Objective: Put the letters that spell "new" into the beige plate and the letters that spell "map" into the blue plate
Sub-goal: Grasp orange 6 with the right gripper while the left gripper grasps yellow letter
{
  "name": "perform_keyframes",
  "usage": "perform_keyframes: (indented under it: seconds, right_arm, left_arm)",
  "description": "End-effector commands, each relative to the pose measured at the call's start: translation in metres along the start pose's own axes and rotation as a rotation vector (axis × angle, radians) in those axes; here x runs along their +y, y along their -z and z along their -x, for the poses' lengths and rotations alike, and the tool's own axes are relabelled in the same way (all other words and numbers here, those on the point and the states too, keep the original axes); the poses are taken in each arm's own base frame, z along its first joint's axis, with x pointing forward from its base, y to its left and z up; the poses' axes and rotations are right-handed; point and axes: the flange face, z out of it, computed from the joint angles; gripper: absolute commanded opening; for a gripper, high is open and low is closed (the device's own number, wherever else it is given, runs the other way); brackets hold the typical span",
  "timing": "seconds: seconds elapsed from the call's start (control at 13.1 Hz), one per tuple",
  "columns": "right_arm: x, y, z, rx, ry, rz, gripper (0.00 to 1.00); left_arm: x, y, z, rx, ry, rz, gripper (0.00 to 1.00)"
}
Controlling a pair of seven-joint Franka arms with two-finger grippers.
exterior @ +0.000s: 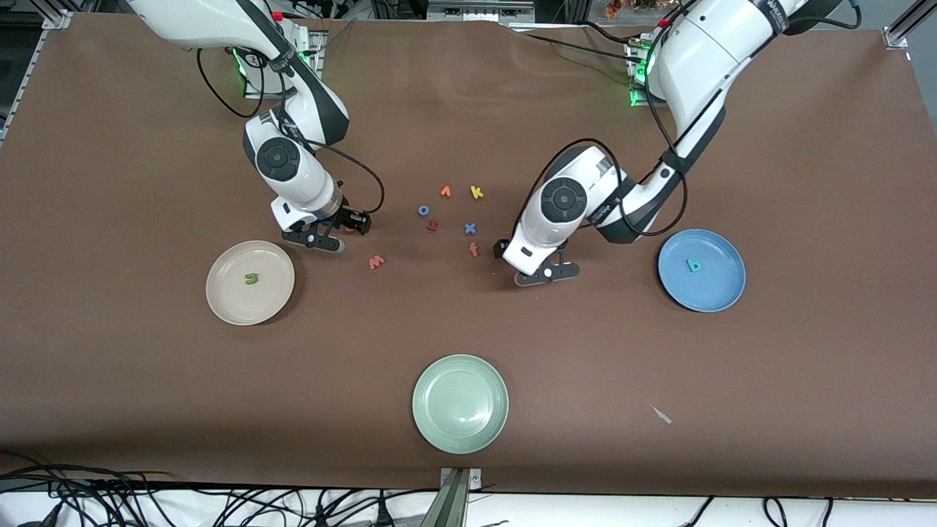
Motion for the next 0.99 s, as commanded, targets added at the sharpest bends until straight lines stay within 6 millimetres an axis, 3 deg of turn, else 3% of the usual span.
perform_keyframes:
  seconds: [0.0, 0.31, 0.69, 0.92]
  right_arm:
    - [0.01, -0.004, 0.015, 0.034, -0.001, -0.023, 0.65]
    - [0.014, -0.021, 0.022, 0.031, 0.034, -0.019, 0.64]
    - [0.015, -0.028, 0.022, 0.043, 0.078, -0.007, 0.64]
    - [0.017, -0.031, 0.019, 0.056, 0.088, -0.013, 0.63]
  left_arm:
    - [0.012, -0.016, 0.0, 0.03, 0.007, -0.036, 0.99]
    - [0.027, -0.033, -0.004, 0.059, -0.006, -0.06, 0.89]
    - [0.027, -0.047, 0.0, 0.039, -0.015, -0.069, 0.67]
    - [0.026, -0.047, -0.001, 0.041, -0.02, -0.07, 0.37]
